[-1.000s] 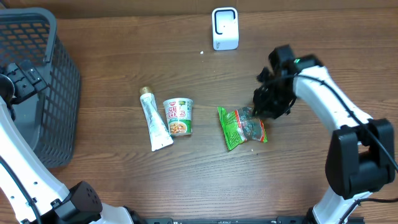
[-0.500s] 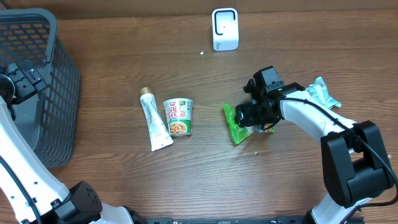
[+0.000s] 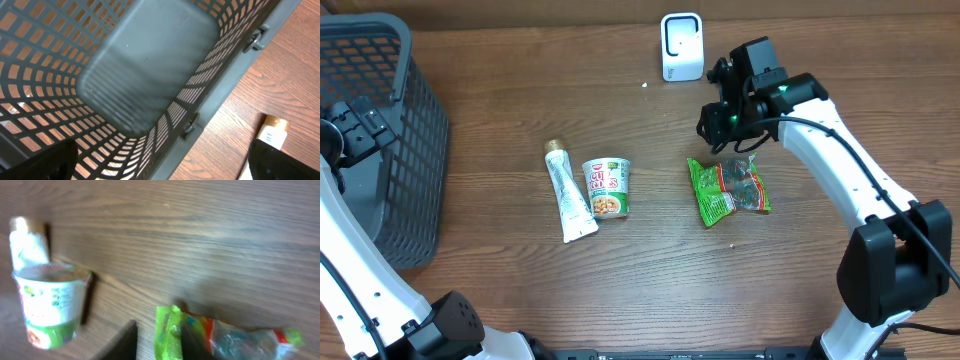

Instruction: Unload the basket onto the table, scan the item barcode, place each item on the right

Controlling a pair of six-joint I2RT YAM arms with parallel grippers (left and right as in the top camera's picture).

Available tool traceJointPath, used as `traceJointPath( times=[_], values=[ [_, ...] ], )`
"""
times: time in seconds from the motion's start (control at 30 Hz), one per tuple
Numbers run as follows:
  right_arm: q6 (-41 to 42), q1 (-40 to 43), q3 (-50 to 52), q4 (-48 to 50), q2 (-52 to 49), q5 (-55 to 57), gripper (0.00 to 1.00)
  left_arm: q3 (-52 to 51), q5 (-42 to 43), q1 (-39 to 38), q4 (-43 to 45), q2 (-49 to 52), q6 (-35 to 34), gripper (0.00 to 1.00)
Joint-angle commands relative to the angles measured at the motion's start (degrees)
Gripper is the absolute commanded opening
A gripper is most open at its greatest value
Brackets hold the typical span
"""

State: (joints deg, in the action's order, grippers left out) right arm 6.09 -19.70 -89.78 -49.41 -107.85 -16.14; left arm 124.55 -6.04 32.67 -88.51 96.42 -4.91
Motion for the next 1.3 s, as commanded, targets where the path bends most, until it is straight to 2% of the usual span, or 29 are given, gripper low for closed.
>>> traceJointPath(
  times=[0.0, 0.13, 0.27, 0.4, 0.47, 0.57, 0.67, 0.73, 0.83, 0.87, 0.93, 1.07, 1.27],
  values=[
    [6.19, -2.19, 3.41, 3.43, -2.49, -1.95, 0.08, 0.9, 0.11, -0.22, 0.09, -0.52, 0.0, 1.0],
    [7.76, -4.24, 4.98, 5.11, -7.45, -1.99, 0.06, 0.9, 0.11, -0.22, 0.07, -0.52, 0.0, 1.0],
    [8.94, -4.98, 4.96, 0.87, -10.25, -1.99, 0.07, 0.9, 0.09, -0.22, 0.09, -0.52, 0.0, 1.0],
    [0.63, -4.92, 2.4, -12.31, -9.81, -0.55, 0.2, 0.9, 0.11, -0.22, 0.07, -0.52, 0.0, 1.0],
    [-0.13, -4.92, 0.02, -21.18, -9.81, 8.26, 0.25, 0.9, 0.11, -0.22, 0.07, -0.52, 0.0, 1.0],
    [1.29, -4.33, -2.82, -28.04, -9.81, 15.8, 0.27, 0.9, 0.09, -0.22, 0.07, -0.52, 0.0, 1.0],
    [1.57, -3.65, -7.87, -31.74, -8.52, 14.1, 0.27, 0.9, 0.11, -0.22, 0.07, -0.52, 0.0, 1.0],
    [2.75, -3.43, -10.73, -31.93, -5.99, 12.9, 0.26, 0.9, 0.09, -0.22, 0.07, -0.52, 0.0, 1.0],
    [10.4, -0.28, -11.89, -30.4, -0.92, 16.55, 0.25, 0.9, 0.09, -0.22, 0.09, -0.52, 0.0, 1.0],
    [13.94, 2.03, -11.87, -30.27, -0.02, 18.75, 0.19, 0.9, 0.09, -0.22, 0.07, -0.52, 0.0, 1.0],
    [17.03, 5.64, -11.47, -30.77, -0.02, 18.82, 0.17, 0.9, 0.09, -0.22, 0.07, -0.52, 0.0, 1.0],
    [21.9, 11.61, -1.68, -29.46, -0.17, 18.38, 0.16, 0.9, 0.11, -0.22, 0.07, -0.52, 0.0, 1.0],
    [22.27, 12.44, 11.98, -21.35, -0.17, 17.68, 0.12, 0.9, 0.11, -0.22, 0.07, -0.52, 0.0, 1.0]
  ],
)
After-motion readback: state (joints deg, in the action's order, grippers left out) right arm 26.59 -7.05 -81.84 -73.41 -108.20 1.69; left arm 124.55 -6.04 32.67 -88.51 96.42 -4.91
